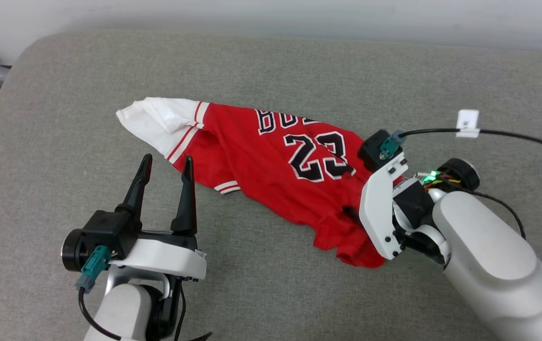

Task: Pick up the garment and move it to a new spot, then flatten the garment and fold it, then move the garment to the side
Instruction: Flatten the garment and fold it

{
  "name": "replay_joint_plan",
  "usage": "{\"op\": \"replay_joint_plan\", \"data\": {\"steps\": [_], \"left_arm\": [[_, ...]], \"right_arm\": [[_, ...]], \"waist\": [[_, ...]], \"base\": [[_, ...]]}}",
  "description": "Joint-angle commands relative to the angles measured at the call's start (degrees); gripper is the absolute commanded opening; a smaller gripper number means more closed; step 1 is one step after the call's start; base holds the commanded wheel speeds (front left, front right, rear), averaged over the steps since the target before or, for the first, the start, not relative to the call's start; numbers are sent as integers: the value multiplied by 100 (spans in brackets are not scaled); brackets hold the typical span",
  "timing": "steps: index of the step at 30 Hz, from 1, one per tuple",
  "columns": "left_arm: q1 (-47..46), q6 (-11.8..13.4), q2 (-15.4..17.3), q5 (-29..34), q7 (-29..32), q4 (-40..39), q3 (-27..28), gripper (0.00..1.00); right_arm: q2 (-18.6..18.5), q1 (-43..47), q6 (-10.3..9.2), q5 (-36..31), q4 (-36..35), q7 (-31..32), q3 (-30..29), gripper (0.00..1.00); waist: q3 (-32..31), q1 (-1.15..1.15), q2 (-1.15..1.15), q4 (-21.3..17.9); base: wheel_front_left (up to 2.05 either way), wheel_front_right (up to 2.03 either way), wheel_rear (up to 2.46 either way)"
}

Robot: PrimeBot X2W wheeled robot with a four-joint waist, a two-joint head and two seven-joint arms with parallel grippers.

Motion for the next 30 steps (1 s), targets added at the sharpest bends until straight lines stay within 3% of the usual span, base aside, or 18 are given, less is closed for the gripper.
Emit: {"op": "replay_joint_plan", "data": {"steps": [1,5,6,8,15,20,25,30], "left_arm": [[-93,-57,-51,50,-28,29,35,100],[-110,-112,-127,93,-28,51,75,100],[-110,-135,-141,106,-28,61,92,100],[-97,-156,-165,130,-28,75,137,100],[43,-220,-212,230,-28,131,312,100],[146,-236,-192,298,-29,145,417,100],[263,-257,-155,315,-29,158,496,100],[397,-260,-126,299,-29,201,568,100]], "right_arm": [[-10,-124,-3,119,359,146,222,100],[36,-104,-2,335,826,351,510,100],[41,-103,-1,409,913,352,583,54],[73,-165,-1,525,993,218,654,0],[47,-684,-4,540,698,-670,473,0],[-126,-667,-4,370,289,-1074,3,0],[-346,-72,-4,92,-280,-1232,-757,0],[-257,1258,-4,-146,-1061,-1094,-1534,0]], "waist": [[93,-1,0,89],[114,-1,0,123],[118,-1,0,133],[113,-1,0,138],[-60,-1,0,-25],[-218,-1,0,-236],[-379,-1,0,-460],[-542,-1,0,-638]], "base": [[0,0,0],[0,0,0],[0,0,0],[0,0,0],[0,0,0],[0,0,0],[0,0,0],[0,0,0]]}}
